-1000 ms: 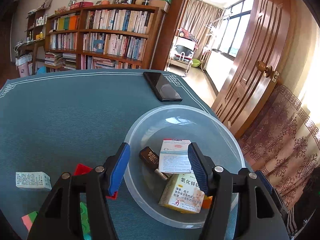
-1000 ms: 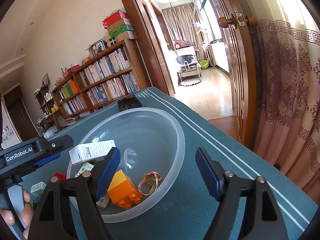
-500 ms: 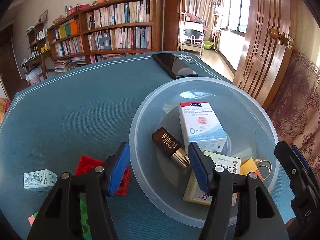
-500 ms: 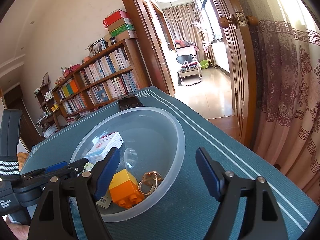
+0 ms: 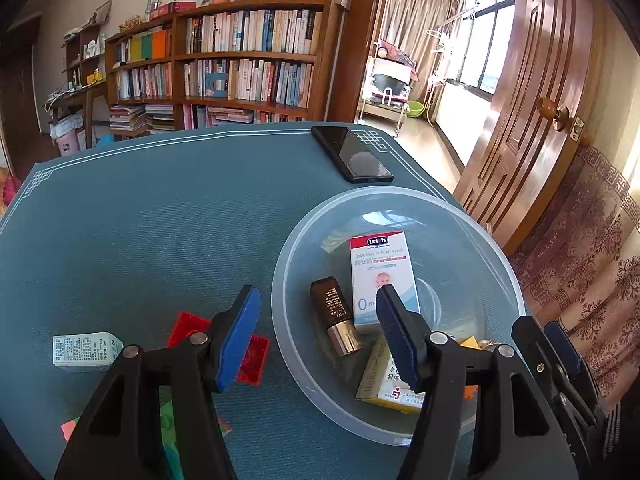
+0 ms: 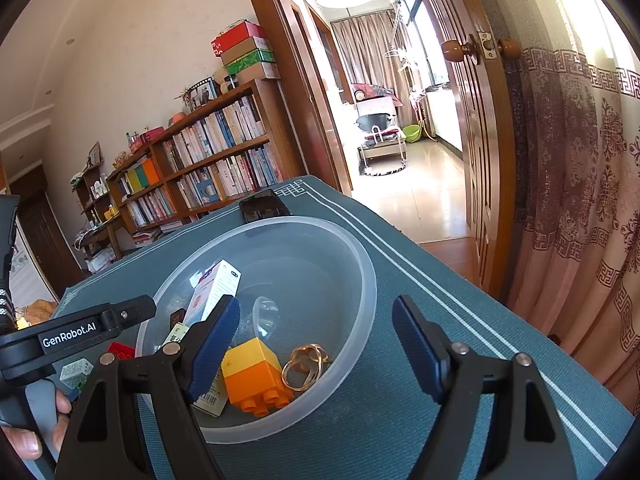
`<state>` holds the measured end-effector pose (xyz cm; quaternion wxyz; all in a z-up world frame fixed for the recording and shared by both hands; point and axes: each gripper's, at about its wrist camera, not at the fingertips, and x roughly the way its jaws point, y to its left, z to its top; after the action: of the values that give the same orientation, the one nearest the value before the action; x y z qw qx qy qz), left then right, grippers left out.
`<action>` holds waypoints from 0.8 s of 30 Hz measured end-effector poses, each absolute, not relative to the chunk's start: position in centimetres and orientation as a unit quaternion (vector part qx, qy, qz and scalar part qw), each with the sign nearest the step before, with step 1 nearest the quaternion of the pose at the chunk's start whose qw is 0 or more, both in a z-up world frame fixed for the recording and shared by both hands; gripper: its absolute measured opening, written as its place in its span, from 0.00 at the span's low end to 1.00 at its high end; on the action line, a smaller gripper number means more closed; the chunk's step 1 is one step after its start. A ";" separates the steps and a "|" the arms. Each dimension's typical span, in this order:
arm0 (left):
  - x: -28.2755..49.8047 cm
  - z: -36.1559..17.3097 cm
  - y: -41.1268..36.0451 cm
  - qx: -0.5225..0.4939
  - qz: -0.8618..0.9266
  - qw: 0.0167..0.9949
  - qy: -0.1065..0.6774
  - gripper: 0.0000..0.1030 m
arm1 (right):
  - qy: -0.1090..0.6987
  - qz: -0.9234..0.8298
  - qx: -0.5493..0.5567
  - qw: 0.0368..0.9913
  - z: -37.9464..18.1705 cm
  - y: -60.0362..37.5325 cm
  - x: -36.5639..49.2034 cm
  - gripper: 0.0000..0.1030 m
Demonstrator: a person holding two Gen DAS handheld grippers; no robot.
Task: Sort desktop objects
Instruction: 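Open the left tool to drop the baby wash box into the bowl, then withdraw both tools from the bowl toward the remaining blocks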
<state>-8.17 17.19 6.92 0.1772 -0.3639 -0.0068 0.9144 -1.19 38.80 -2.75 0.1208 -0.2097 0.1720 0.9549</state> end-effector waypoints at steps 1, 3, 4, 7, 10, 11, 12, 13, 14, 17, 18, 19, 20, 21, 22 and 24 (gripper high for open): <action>-8.0 7.3 17.0 -0.360 0.916 0.175 -0.009 0.63 | 0.171 0.955 -0.209 0.121 -2.7 38.7 -1.2 0.80; -7.5 7.9 16.5 -0.352 0.920 0.170 -0.012 0.70 | 0.169 0.956 -0.207 0.120 -2.7 38.6 -1.1 0.80; -7.3 8.2 16.2 -0.348 0.923 0.166 -0.013 0.75 | 0.168 0.956 -0.206 0.120 -2.7 38.6 -1.1 0.80; -6.6 8.8 15.2 -0.339 0.928 0.156 -0.011 0.76 | 0.167 0.957 -0.204 0.120 -2.5 38.4 -1.1 0.80; -6.0 9.3 14.3 -0.335 0.930 0.150 -0.008 0.76 | 0.163 0.958 -0.203 0.119 -2.4 38.3 -1.0 0.80; -5.8 9.5 13.8 -0.334 0.931 0.147 -0.007 0.76 | 0.163 0.958 -0.203 0.119 -2.4 38.3 -0.9 0.81; -5.6 9.6 13.4 -0.333 0.932 0.144 -0.006 0.76 | 0.162 0.958 -0.202 0.119 -2.4 38.3 -0.9 0.81; -5.4 9.7 12.9 -0.331 0.933 0.141 -0.006 0.76 | 0.162 0.959 -0.202 0.119 -2.4 38.3 -0.9 0.81; -5.2 9.8 12.4 -0.330 0.934 0.137 -0.006 0.76 | 0.161 0.959 -0.202 0.118 -2.4 38.3 -0.9 0.81; -4.7 9.8 10.6 -0.329 0.937 0.122 -0.002 0.76 | 0.160 0.959 -0.202 0.118 -2.3 38.2 -0.7 0.81; -4.6 9.7 9.9 -0.329 0.937 0.115 -0.002 0.76 | 0.159 0.959 -0.201 0.117 -2.3 38.2 -0.6 0.81; -4.4 9.6 9.2 -0.331 0.938 0.107 -0.002 0.76 | 0.158 0.960 -0.200 0.117 -2.3 38.2 -0.6 0.81; -4.3 9.3 8.4 -0.333 0.937 0.100 -0.003 0.76 | 0.157 0.960 -0.200 0.117 -2.3 38.1 -0.5 0.81; -4.2 9.0 7.7 -0.337 0.937 0.093 -0.005 0.76 | 0.155 0.960 -0.200 0.116 -2.2 38.0 -0.5 0.81; -4.2 8.7 7.0 -0.341 0.936 0.086 -0.006 0.76 | 0.154 0.961 -0.200 0.116 -2.2 38.0 -0.5 0.81; -4.2 7.9 5.6 -0.351 0.934 0.070 -0.011 0.76 | 0.153 0.961 -0.199 0.115 -2.2 37.9 -0.4 0.81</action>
<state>-4.20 5.64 7.93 0.0703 -0.3506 -0.0112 0.9338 -0.45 37.91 -2.20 0.1151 -0.1987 0.1525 0.9613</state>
